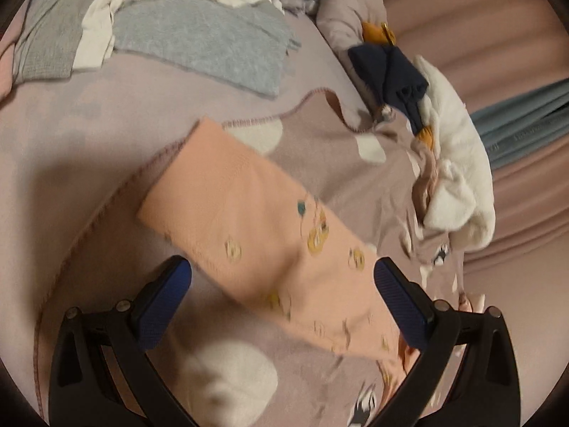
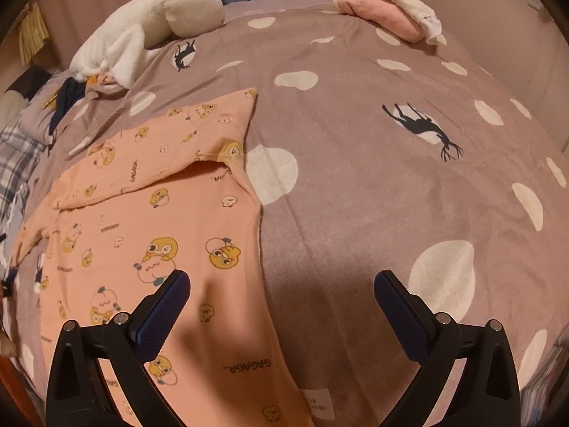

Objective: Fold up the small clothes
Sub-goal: 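Move the left tool to the other sleeve cuff and grasp it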

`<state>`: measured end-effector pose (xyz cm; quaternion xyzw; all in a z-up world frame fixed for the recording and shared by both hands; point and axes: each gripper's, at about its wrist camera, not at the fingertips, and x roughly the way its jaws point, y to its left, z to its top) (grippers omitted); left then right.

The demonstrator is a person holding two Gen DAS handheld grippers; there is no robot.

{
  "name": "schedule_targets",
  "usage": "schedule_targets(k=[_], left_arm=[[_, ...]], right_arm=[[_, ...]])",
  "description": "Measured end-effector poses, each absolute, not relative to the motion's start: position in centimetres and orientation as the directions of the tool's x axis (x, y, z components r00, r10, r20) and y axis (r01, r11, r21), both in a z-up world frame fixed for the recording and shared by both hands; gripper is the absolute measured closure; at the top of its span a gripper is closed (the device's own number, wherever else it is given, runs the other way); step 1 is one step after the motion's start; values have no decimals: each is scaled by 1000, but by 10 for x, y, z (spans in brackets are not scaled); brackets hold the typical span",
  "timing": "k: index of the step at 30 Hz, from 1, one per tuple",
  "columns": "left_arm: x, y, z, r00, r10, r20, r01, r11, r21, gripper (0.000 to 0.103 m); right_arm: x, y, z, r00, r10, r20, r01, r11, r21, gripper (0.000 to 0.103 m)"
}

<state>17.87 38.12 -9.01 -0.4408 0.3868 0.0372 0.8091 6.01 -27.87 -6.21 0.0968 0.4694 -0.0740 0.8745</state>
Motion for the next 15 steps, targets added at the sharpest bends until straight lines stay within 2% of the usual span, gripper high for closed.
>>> schedule_targets(k=[6, 12, 14, 15], left_arm=[[201, 385, -89, 684, -223, -695, -432, 644, -631, 1], [205, 392, -92, 702, -237, -671, -409, 637, -653, 3], [205, 392, -91, 699, -220, -681, -414, 651, -636, 11], [205, 392, -90, 688, -191, -700, -434, 665, -608, 24]], right_arm=[[53, -279, -55, 549, -79, -832, 226, 972, 57, 1], [54, -281, -53, 538, -134, -832, 255, 967, 10, 1], [55, -279, -57, 525, -136, -840, 247, 969, -2, 1], [56, -278, -57, 521, -142, -842, 248, 969, -11, 1]])
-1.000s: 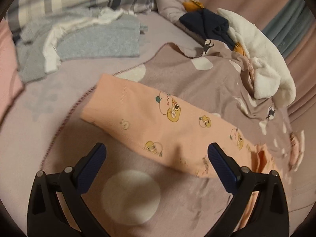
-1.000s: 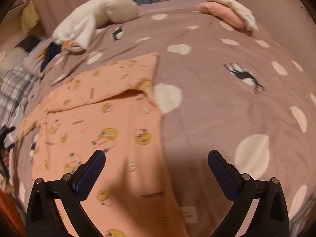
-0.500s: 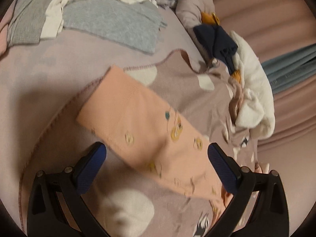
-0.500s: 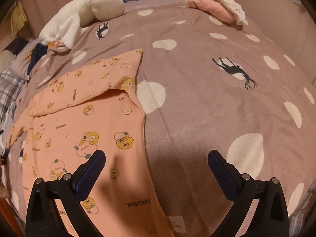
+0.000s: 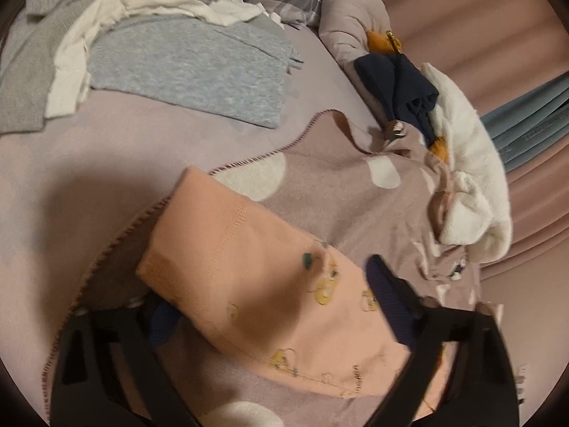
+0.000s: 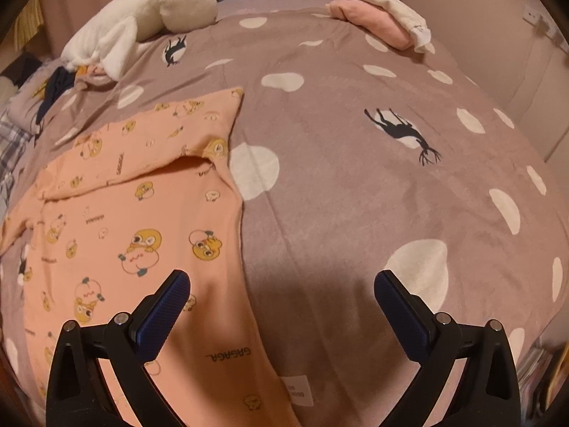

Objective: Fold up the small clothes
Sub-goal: 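Move the left tool to the other sleeve cuff and grasp it, then carry the held sleeve across the shirt body and lower it with the left tool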

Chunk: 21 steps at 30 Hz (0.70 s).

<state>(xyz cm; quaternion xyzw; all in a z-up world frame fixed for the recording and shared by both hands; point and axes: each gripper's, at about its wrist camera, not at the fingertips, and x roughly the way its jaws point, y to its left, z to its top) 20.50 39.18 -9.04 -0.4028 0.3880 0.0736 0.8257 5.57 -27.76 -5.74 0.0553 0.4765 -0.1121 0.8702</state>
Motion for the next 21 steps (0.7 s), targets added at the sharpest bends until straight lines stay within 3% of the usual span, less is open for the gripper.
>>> schedule_targets(k=[2, 4, 5, 7, 9, 21], left_arm=[[205, 391, -89, 668, -144, -730, -464, 685, -561, 49], [205, 392, -89, 650, -102, -753, -493, 698, -520, 66], [204, 392, -89, 640, -69, -765, -512, 704, -492, 73], [205, 392, -90, 631, -51, -774, -525, 706, -475, 77], [206, 391, -90, 608, -3, -794, -555, 713, -428, 99], [214, 360, -62, 591, 65, -804, -519, 794, -317, 98]], right_arm=[[58, -275, -60, 509, -156, -846, 250, 968, -28, 1], [59, -273, -63, 499, -152, -853, 240, 970, -33, 1], [59, -271, -64, 496, -149, -855, 233, 972, -34, 1], [58, -269, -65, 492, -147, -858, 220, 975, -41, 1], [58, -269, -67, 482, -157, -862, 217, 975, -56, 1], [54, -278, -69, 460, -150, -875, 246, 969, -37, 1]])
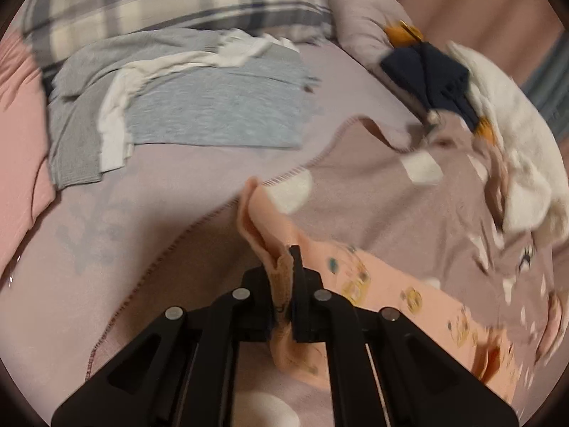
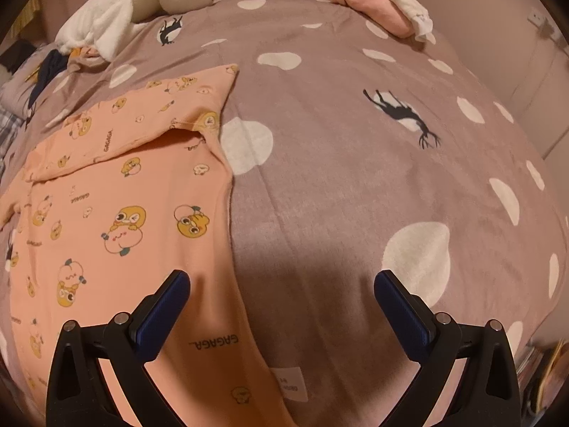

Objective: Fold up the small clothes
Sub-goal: 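Carry the held sleeve across the shirt body and lower it with the left tool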

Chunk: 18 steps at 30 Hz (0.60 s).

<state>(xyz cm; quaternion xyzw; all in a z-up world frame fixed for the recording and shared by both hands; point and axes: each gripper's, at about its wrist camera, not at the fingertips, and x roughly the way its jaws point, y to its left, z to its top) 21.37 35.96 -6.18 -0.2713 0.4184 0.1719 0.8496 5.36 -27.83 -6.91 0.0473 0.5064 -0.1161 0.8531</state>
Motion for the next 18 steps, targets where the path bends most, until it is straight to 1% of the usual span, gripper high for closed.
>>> schedule_targets(k=[5, 8, 10, 18], left_arm=[[216, 339, -46, 605, 95, -791, -490, 827, -276, 98], [217, 329, -37, 620, 69, -782, -463, 837, -293, 98], [218, 320, -31, 615, 54, -787, -443, 849, -288, 98], [222, 269, -2, 649, 12, -761, -347, 895, -282, 98]], right_arm=[[50, -284, -66, 459, -158, -874, 255, 966, -40, 1], [45, -289, -63, 468, -156, -870, 259, 965, -34, 1], [42, -295, -62, 469, -159, -869, 271, 962, -30, 1], [26, -317, -55, 486, -159, -859, 320, 947, 6, 1]])
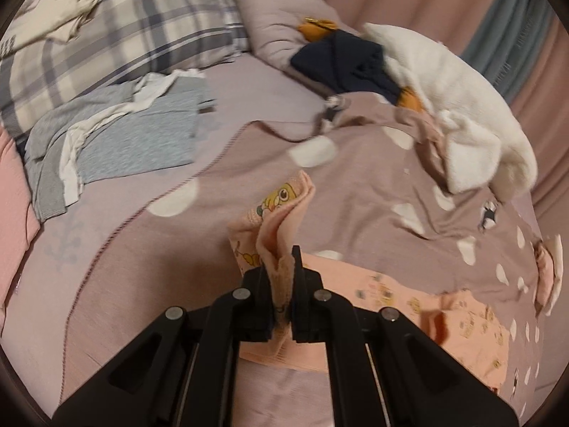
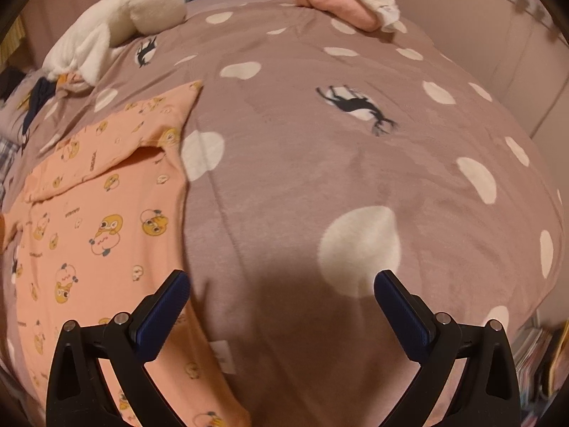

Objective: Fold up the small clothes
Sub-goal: 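Carry the held sleeve across the shirt body and lower it with the left tool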

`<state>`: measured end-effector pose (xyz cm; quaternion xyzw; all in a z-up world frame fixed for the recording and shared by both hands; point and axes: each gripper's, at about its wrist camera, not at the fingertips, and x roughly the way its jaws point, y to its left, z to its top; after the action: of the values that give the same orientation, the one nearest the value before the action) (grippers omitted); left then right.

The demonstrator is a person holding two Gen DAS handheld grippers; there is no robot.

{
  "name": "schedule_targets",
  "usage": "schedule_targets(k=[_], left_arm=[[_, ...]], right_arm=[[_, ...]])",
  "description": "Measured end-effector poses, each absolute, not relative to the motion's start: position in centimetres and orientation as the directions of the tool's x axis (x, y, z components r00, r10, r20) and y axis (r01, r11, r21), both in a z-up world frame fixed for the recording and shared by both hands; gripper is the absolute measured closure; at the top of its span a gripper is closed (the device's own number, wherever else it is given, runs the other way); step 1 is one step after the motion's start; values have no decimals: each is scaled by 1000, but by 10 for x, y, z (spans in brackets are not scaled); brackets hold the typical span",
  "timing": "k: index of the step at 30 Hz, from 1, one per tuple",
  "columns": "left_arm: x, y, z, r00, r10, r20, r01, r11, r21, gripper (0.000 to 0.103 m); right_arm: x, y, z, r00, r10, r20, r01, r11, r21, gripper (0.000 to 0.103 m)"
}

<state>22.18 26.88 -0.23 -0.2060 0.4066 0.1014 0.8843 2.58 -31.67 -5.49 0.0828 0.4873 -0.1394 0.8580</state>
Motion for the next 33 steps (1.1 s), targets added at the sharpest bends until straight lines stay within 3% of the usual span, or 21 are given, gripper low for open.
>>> schedule_targets(k=[16, 33], left_arm=[[233, 96, 16, 642, -189, -743, -84, 946, -314, 98], [231, -97, -18, 631, -230, -741, 85, 970, -228, 98]], right_arm=[[-17, -382, -58, 506, -145, -850, 440, 891, 110, 1], [-84, -460, -67, 466, -202, -861, 590, 797, 133, 1]])
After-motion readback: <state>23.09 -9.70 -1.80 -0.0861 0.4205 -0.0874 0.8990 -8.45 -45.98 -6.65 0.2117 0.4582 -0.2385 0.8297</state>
